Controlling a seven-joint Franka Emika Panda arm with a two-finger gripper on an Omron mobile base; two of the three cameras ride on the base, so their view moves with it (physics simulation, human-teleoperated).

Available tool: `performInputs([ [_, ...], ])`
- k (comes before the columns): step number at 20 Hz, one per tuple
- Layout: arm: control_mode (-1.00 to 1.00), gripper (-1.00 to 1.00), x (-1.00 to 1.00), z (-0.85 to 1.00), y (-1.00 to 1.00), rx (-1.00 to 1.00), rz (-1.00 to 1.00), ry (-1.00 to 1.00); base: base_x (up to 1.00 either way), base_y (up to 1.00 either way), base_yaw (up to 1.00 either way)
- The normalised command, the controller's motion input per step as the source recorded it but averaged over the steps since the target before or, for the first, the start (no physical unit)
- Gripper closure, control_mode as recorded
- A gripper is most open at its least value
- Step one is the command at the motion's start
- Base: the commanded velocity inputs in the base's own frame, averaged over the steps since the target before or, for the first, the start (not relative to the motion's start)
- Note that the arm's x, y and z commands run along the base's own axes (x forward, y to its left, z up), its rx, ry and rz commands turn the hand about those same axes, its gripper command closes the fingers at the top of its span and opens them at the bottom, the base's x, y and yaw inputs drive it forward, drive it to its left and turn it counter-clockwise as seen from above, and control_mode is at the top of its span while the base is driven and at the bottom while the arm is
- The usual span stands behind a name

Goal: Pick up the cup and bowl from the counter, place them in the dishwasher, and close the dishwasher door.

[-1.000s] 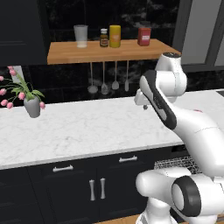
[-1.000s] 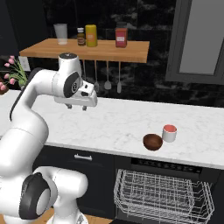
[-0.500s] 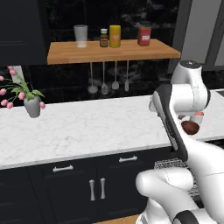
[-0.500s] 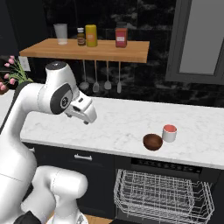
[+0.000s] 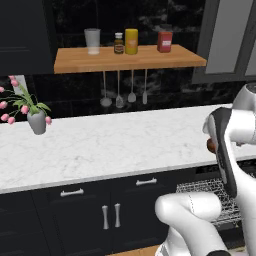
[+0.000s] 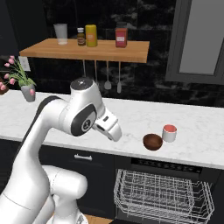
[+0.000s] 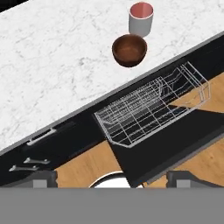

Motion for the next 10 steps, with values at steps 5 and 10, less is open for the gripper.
performInputs([
  [5, -1.0, -1.0, 0.56, -0.02, -0.86, 0.0, 0.05, 0.01, 0.0, 0.0, 0.0],
  [10, -1.0, -1.0, 1.0, -0.23, -0.71, 0.03, 0.12, 0.19, 0.0, 0.0, 0.0],
])
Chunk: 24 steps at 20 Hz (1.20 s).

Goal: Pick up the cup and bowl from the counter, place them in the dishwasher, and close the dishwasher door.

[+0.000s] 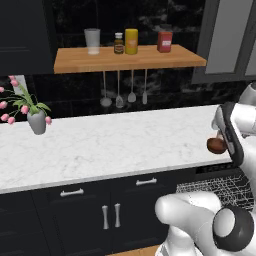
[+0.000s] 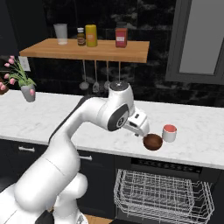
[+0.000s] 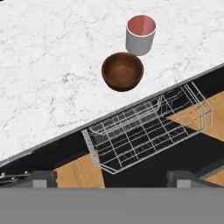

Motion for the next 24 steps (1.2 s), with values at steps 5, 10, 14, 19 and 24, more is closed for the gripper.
performInputs([
  [5, -1.0, -1.0, 1.0, -0.34, -0.54, 0.08, 0.16, 0.29, 0.0, 0.0, 0.0],
  [10, -1.0, -1.0, 0.96, -0.47, -0.17, 0.06, 0.18, 0.23, 0.0, 0.0, 0.0],
  [14, -1.0, -1.0, 0.48, -0.78, 0.0, 0.03, 0.17, 0.0, 0.0, 0.0, 0.0],
  [19, -1.0, -1.0, 0.45, -0.62, 0.0, 0.01, 0.14, 0.0, 0.0, 0.0, 0.0],
  [24, -1.0, -1.0, 0.34, -0.06, 0.0, 0.0, 0.17, 0.0, 0.0, 0.0, 0.0],
])
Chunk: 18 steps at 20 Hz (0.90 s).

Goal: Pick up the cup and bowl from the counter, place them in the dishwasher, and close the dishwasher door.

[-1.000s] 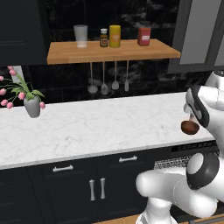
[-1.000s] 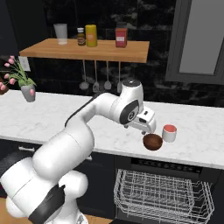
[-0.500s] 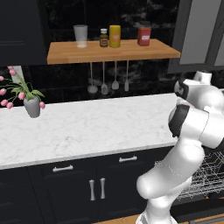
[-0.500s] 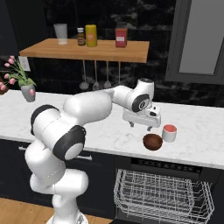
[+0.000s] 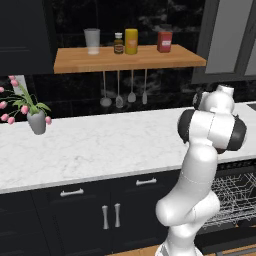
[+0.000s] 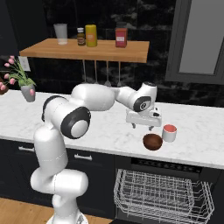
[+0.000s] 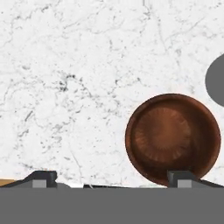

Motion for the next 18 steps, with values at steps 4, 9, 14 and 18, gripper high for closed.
performInputs([
  [4, -1.0, -1.0, 0.0, 0.0, 0.0, 0.0, 0.19, 0.05, 0.0, 0.0, 0.0],
  [9, -1.0, -1.0, -0.07, -0.05, 0.0, 0.0, 0.11, 0.01, 0.0, 0.0, 0.0],
  [14, -1.0, -1.0, 0.0, -0.43, 0.08, 0.0, 0.02, 0.01, 0.0, 0.0, 0.0],
  [18, -1.0, -1.0, 0.0, -0.56, 0.05, 0.0, 0.0, 0.01, 0.0, 0.0, 0.0],
])
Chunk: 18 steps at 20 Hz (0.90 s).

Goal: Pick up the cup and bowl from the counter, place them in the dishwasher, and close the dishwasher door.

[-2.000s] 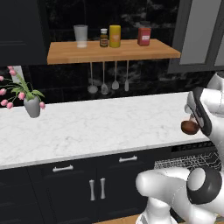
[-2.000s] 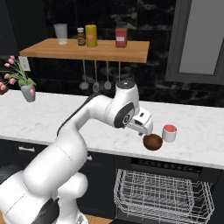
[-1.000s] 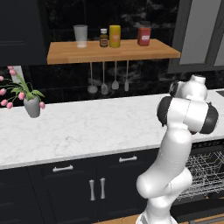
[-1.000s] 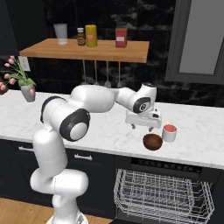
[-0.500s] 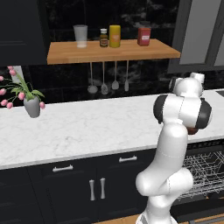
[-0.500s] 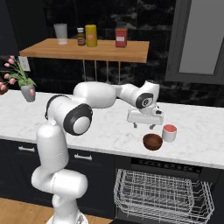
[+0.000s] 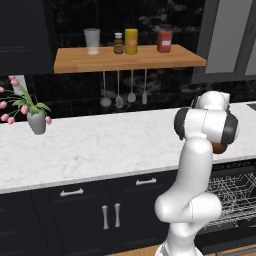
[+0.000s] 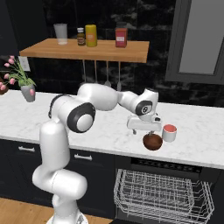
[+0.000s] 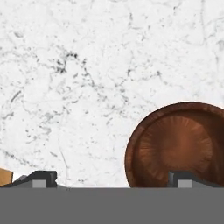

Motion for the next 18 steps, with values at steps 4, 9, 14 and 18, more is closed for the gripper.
performInputs([
  [4, -1.0, -1.0, 0.0, -0.35, 0.0, 0.0, 0.0, 0.0, 0.0, 0.0, 0.0],
  [9, -1.0, -1.0, 0.0, 0.0, -0.07, 0.0, 0.0, 0.0, 0.0, 0.0, 0.0],
  [14, -1.0, -1.0, 0.01, -0.06, -0.02, 0.0, 0.0, 0.0, 0.0, 0.0, 0.0],
  [18, -1.0, -1.0, 0.13, -0.37, -0.02, 0.0, 0.0, 0.0, 0.0, 0.0, 0.0],
])
